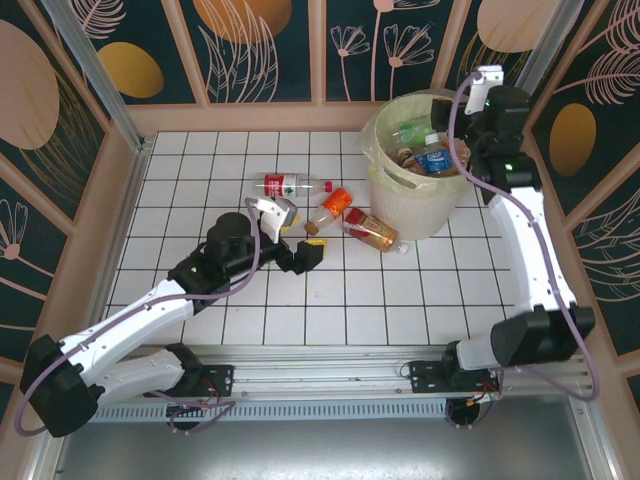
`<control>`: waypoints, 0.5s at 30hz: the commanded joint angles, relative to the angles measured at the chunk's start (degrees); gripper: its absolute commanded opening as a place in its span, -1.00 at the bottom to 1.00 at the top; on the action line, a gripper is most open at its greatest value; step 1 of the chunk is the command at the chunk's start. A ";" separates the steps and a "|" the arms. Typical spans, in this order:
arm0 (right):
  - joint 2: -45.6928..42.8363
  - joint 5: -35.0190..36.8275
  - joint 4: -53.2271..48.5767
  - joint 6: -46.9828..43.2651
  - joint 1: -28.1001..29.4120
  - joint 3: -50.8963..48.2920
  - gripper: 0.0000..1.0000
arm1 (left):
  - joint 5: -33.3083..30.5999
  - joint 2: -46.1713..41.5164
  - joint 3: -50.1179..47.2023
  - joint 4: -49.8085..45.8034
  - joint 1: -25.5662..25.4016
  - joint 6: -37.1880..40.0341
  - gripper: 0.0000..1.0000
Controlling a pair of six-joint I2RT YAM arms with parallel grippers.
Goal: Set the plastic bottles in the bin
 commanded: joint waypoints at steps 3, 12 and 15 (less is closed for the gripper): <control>-9.00 -9.22 -1.35 7.42 -0.05 -5.33 0.73 | -1.75 2.29 2.46 -2.57 -0.29 3.30 0.97; -25.12 -25.30 -4.27 17.26 -0.07 -19.94 0.73 | -2.40 8.58 4.63 -4.19 -0.29 4.27 0.97; -29.98 -30.09 -6.46 18.95 0.01 -24.71 0.72 | -1.81 12.50 6.87 -6.56 -0.29 5.11 0.97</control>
